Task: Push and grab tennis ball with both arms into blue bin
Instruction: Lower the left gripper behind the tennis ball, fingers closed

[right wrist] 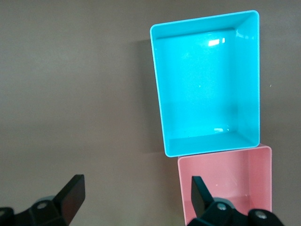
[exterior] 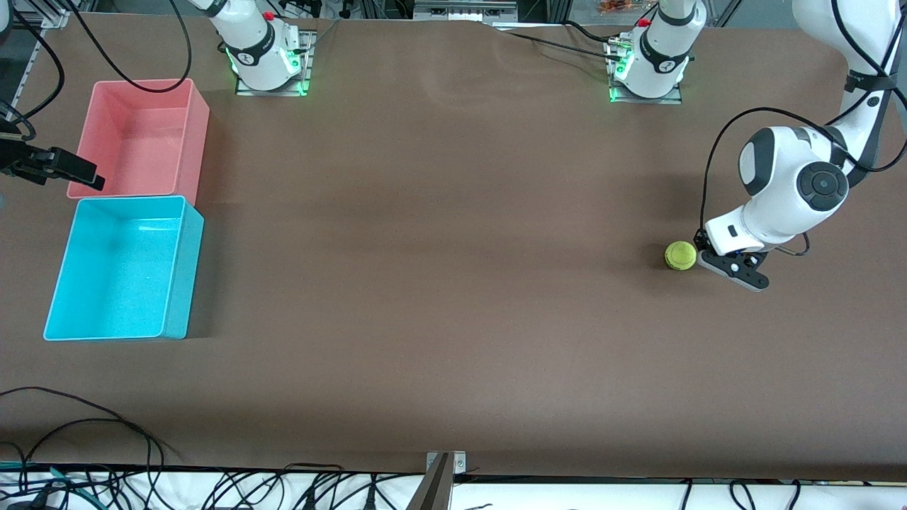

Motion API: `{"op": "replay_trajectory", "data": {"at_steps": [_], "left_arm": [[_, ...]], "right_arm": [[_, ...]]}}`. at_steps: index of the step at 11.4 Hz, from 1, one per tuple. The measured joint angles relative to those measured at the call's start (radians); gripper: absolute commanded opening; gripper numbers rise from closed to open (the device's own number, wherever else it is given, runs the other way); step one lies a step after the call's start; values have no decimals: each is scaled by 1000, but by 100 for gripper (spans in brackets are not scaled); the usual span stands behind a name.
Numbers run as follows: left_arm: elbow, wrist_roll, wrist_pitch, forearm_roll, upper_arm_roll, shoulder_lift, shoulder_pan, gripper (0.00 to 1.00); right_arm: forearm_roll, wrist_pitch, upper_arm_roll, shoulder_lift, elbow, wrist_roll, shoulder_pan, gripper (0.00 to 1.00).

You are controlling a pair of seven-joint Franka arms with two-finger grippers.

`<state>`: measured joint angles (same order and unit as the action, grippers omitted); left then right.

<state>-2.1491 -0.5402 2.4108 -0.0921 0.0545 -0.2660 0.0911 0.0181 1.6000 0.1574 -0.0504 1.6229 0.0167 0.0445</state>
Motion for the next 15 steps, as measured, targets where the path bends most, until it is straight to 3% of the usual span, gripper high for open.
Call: {"op": "replay_trajectory", "data": {"at_steps": [5,15], "left_arm": [[-3,-485,0,-1,-1,-1,43,0],[-17,-1041,66,-1,-1,-81,102,0]], "right_arm": [[0,0,0,0,0,0,0,100],[0,0,0,0,0,0,0,100]]}}
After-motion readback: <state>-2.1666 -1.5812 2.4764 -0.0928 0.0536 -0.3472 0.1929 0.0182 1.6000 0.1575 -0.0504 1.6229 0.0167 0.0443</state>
